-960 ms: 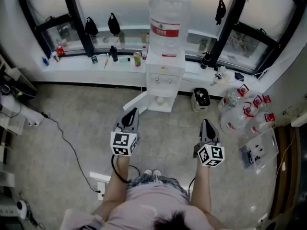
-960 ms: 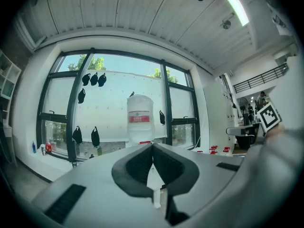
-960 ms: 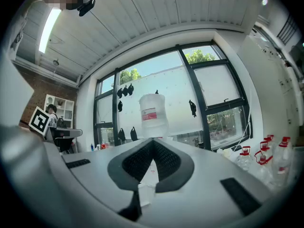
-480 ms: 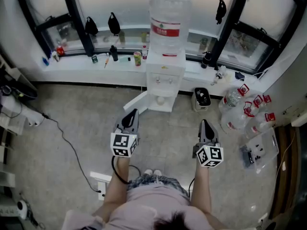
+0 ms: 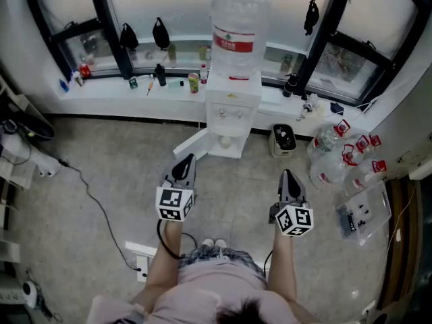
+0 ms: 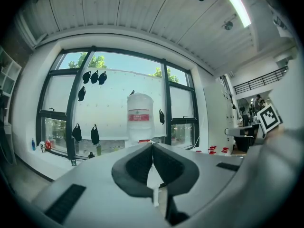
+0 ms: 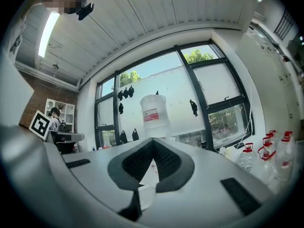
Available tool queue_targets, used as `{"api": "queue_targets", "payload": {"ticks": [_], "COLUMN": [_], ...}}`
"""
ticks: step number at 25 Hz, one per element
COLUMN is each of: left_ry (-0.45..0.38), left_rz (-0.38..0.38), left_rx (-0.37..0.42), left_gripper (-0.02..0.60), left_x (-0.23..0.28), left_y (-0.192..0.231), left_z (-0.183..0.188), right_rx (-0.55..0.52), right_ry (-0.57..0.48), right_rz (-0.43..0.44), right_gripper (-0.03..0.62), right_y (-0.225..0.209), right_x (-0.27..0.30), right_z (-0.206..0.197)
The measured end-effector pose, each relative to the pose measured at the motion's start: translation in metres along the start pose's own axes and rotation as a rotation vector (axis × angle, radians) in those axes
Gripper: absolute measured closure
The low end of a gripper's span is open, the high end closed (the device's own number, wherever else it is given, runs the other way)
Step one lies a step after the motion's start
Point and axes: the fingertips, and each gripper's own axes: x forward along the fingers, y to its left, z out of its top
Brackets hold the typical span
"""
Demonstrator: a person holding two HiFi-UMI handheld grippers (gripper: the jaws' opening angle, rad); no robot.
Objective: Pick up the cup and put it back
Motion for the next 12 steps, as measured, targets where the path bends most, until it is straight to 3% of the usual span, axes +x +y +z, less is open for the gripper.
{"api": "queue_targets", "payload": {"ticks": [5,11,12], "left_ry": [-0.010,-0.046,-0.041], "left_rz": [-0.015,-0.097,-0.103], "left_rx": [-0.006,-0.086,-0.086], "left_gripper": [0.557,0.552,0.509], "left_x": [-0.002,-0.002,-0.001], "left_y": [-0.003,-0.010,-0.011], "left_z": [0.000,0.002,0.001], "right_rx": [0.010,0.012,0.012], "right_ry": [0.002,0.009,0.010], "right_rz": [0.002,0.010,0.011], "right_gripper": [0.583,0.583,0.583], "right_y": [0.001,0.004,0.004], "right_x": [-0.002,-0.001,-0.001], "right_z": [-0.004,-0.006,-0.006]}}
